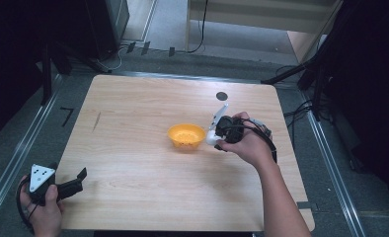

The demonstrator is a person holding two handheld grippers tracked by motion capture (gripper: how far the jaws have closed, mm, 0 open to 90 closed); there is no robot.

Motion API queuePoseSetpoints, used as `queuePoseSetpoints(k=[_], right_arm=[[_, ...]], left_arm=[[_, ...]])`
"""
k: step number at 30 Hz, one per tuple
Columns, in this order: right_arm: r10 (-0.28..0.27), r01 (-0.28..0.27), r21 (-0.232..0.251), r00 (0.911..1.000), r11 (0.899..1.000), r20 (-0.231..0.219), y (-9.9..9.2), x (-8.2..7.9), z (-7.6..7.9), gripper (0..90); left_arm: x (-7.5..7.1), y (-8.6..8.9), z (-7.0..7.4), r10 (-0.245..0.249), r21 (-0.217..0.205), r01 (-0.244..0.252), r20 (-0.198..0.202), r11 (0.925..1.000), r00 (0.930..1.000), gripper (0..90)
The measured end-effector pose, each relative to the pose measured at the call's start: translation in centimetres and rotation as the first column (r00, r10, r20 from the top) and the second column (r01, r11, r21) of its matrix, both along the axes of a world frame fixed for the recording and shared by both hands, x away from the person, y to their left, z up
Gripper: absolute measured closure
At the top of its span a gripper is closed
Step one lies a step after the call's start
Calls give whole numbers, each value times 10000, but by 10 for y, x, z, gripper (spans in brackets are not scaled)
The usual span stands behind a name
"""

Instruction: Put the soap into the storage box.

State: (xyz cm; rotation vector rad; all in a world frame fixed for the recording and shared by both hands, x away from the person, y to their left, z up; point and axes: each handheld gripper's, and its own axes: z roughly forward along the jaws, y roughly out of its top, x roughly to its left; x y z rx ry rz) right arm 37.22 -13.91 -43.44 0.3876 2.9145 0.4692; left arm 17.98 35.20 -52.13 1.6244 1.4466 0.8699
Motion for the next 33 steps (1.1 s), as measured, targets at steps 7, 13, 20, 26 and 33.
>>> queuePoseSetpoints(k=[7,13,20,26,33], right_arm=[[257,-254,-182,9995,9995,163,10,4,1,514],[408,-406,-84,9990,9991,203,18,9,2,514],[566,-562,-130,9978,9983,337,29,13,6,514],[748,-742,-141,9961,9971,464,38,17,7,513],[993,-984,-215,9939,9949,472,49,21,7,513]], left_arm=[[0,0,0,-14,-2,14,-17,10000,10000,22],[0,0,0,-14,12,14,-29,10000,10000,22],[0,0,0,-24,12,24,-43,10000,10000,22],[1,0,0,-30,9,30,-50,10000,10000,22],[1,0,0,-35,4,35,-39,10000,10000,22]])
